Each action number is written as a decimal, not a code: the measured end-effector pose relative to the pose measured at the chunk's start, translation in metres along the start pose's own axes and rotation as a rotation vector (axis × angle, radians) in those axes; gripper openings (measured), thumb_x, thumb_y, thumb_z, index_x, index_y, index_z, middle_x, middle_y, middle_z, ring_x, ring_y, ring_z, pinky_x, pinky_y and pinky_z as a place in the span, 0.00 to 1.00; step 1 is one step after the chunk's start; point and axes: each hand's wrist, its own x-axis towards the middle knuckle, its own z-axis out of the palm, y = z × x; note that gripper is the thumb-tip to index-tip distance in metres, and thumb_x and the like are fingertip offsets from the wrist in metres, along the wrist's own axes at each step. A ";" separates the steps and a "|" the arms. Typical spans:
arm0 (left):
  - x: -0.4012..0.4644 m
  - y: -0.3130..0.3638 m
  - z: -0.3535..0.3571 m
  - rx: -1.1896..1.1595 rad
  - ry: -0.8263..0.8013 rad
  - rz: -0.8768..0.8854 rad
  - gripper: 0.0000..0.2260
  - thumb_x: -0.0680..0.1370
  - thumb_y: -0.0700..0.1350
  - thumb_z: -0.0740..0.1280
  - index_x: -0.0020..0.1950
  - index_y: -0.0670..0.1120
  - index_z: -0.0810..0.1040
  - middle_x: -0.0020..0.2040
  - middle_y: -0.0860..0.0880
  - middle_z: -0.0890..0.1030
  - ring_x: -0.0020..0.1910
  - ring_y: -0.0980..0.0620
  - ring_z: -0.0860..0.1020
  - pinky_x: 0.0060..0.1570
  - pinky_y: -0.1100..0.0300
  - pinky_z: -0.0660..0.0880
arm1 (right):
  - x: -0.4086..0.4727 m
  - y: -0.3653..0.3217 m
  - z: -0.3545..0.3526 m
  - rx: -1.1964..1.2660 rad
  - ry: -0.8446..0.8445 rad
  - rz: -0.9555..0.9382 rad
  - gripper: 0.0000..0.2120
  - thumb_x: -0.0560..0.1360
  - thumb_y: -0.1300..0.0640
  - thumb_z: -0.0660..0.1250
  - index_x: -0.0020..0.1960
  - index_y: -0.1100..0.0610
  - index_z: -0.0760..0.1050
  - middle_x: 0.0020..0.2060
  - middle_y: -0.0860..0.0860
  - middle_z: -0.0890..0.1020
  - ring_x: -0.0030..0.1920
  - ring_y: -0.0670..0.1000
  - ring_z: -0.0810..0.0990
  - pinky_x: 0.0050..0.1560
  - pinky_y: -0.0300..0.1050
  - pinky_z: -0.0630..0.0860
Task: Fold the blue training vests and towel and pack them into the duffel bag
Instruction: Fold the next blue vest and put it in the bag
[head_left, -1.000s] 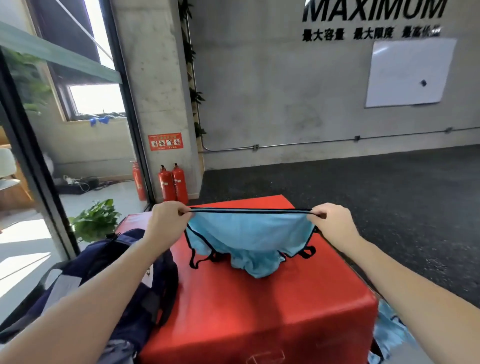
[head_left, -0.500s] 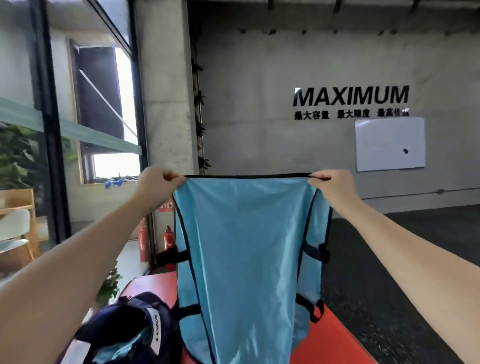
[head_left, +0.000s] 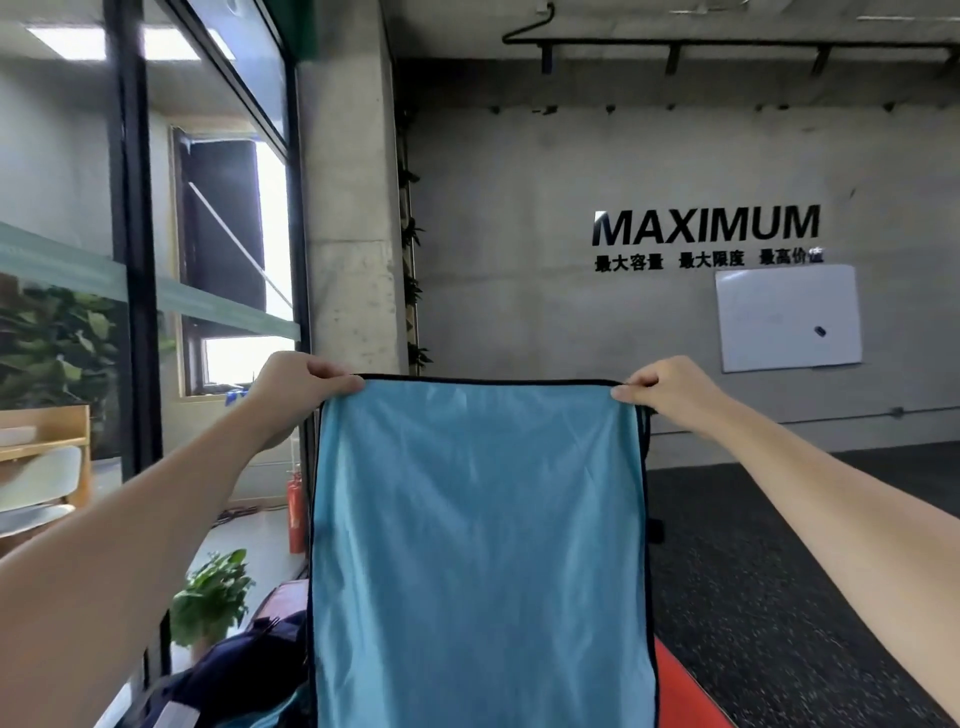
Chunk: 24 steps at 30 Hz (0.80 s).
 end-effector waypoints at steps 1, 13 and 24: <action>-0.002 0.000 -0.001 0.004 -0.006 0.005 0.05 0.69 0.41 0.80 0.41 0.43 0.87 0.41 0.46 0.86 0.43 0.50 0.82 0.49 0.56 0.78 | 0.000 0.000 -0.001 -0.031 -0.018 -0.001 0.08 0.76 0.49 0.74 0.49 0.53 0.86 0.43 0.44 0.84 0.47 0.44 0.81 0.49 0.43 0.75; -0.012 -0.006 -0.007 0.086 -0.208 0.032 0.08 0.72 0.35 0.77 0.50 0.40 0.86 0.47 0.45 0.86 0.43 0.57 0.82 0.39 0.72 0.75 | 0.000 0.012 -0.005 -0.027 -0.038 -0.008 0.06 0.76 0.57 0.74 0.53 0.55 0.84 0.43 0.43 0.83 0.47 0.41 0.80 0.51 0.42 0.72; 0.003 -0.050 0.024 0.072 -0.156 -0.051 0.07 0.69 0.41 0.80 0.44 0.42 0.86 0.40 0.46 0.85 0.35 0.56 0.78 0.36 0.67 0.73 | 0.024 0.049 0.031 0.048 -0.104 0.075 0.05 0.75 0.62 0.75 0.48 0.53 0.84 0.41 0.48 0.87 0.40 0.50 0.83 0.47 0.45 0.82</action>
